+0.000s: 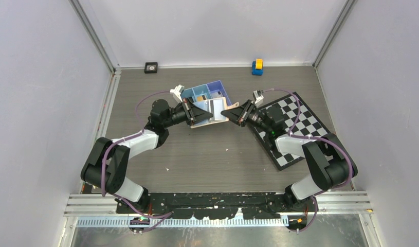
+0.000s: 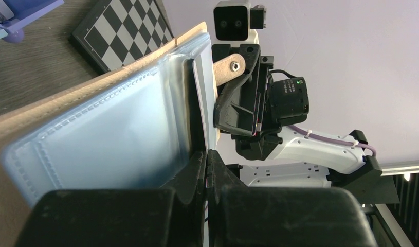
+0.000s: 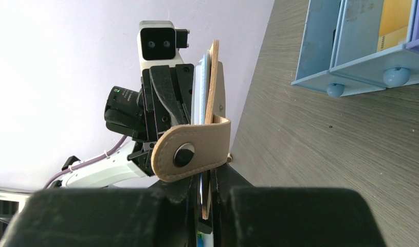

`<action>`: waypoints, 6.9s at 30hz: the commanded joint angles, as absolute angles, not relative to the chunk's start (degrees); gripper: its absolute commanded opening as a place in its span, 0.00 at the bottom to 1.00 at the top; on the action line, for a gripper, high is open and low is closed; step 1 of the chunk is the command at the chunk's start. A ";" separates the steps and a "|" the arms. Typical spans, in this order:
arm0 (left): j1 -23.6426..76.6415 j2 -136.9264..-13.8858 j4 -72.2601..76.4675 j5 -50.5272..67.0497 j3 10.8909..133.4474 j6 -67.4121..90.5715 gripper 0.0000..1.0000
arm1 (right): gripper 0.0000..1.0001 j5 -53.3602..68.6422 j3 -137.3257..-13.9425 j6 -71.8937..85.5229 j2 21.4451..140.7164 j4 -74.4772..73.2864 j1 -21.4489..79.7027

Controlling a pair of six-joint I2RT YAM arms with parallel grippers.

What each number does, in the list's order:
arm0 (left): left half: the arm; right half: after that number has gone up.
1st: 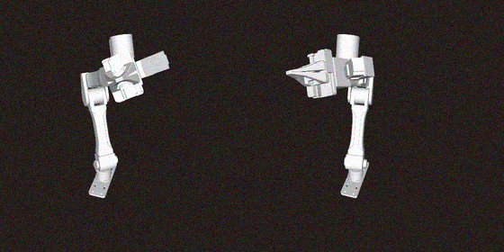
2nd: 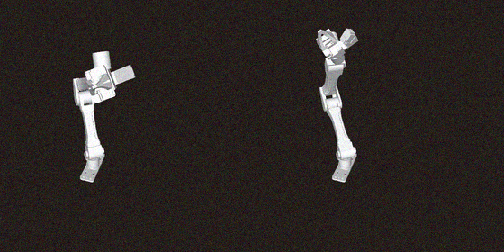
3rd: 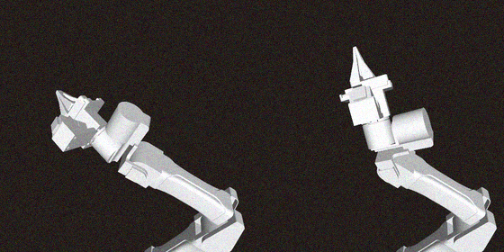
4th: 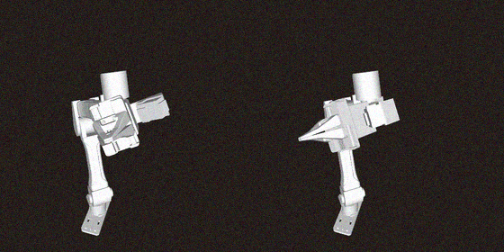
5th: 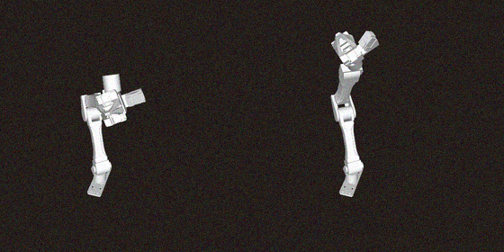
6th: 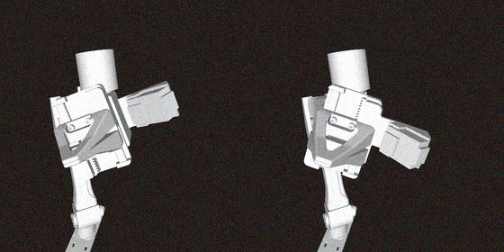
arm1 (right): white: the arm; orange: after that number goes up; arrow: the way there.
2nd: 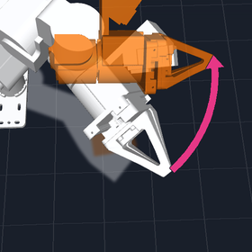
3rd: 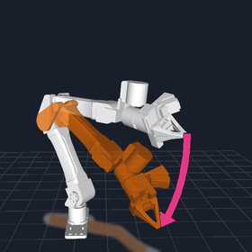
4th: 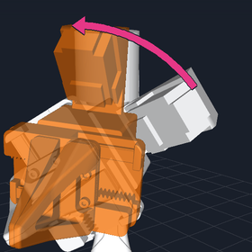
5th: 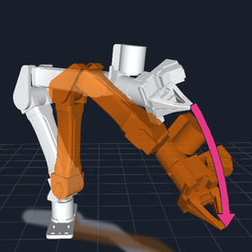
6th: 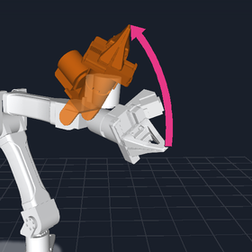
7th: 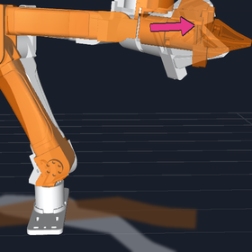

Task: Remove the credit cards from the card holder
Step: Remove the credit card from the card holder, then place the credit card in the storage box.

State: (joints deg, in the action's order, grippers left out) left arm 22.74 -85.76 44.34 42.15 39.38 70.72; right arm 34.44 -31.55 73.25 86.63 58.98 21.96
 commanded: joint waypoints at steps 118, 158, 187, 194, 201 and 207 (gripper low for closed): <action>19.69 -83.74 45.40 42.25 37.97 71.54 0.10 | 0.01 35.68 -31.12 77.43 87.40 68.46 19.68; 17.58 -75.45 28.05 34.18 37.40 62.53 0.00 | 0.01 27.96 -28.84 69.64 80.18 48.14 15.19; 27.15 -102.76 24.43 16.86 61.47 65.45 0.00 | 0.00 -3.14 -26.22 58.06 37.95 8.42 12.74; 27.55 -112.10 24.94 10.98 69.16 67.85 0.00 | 0.00 -1.25 -25.65 60.12 38.22 10.06 12.66; 27.51 -116.59 22.65 8.64 73.34 67.28 0.11 | 0.01 -1.49 -25.20 60.33 37.22 10.21 12.72; 27.53 -111.89 20.01 11.74 73.86 63.71 0.47 | 0.00 -0.98 -26.09 58.51 38.64 10.20 12.74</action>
